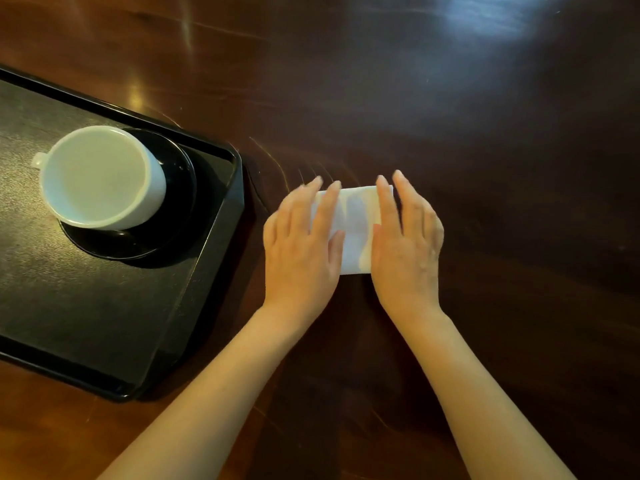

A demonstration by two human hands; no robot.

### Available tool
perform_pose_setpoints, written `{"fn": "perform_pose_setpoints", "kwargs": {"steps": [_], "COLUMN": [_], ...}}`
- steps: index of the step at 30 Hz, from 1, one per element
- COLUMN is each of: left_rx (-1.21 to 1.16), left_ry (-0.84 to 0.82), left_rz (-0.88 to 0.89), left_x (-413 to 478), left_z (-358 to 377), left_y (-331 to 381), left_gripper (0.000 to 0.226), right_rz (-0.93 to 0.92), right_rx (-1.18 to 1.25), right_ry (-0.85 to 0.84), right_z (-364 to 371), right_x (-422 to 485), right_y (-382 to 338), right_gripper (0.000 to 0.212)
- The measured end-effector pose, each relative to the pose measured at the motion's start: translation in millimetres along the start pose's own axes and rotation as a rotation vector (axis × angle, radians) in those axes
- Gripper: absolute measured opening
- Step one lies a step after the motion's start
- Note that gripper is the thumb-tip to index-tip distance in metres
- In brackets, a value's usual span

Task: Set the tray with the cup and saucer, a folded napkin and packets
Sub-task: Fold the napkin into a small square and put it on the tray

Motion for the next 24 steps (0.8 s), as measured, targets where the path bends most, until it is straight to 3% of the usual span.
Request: {"fn": "perform_pose_setpoints", "kwargs": {"steps": [5,16,18,21,24], "left_rx": [0.11,0.18,0.11,0.03,-0.048], "left_ry": [-0.196,-0.194,-0.314,-0.67,-0.942], "left_rz": [0.131,0.214,0.149,-0.037,-0.109], "left_x": [14,40,58,82,81], "left_z": [17,-6,-15,-25,-30], "left_y": [-12,2,9,19,22], "left_gripper": [0.056,0.049,0.045,0.038,0.03], "right_rz": [-0.136,-0.248,-0.285,-0.342,-0.235], "right_rx": [0.047,0.03,0.057,0.062,0.068], "right_ry": [-0.288,-0.398,-0.401,-0.404,-0.359], "right_z": [5,2,0,-7,-16], "right_x": [4,10,11,11,9], "right_y": [19,31,33,37,39], "right_gripper": [0.062,0.064,0.066,0.068,0.074]}}
Point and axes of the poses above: each hand's wrist, its own x-axis towards the middle knuckle, its own z-axis out of the palm, y = z × x, the point moved 1 cm from there along x, towards the middle knuckle, and after that the axes turned 10 degrees about -z, right-handed, at the moved point
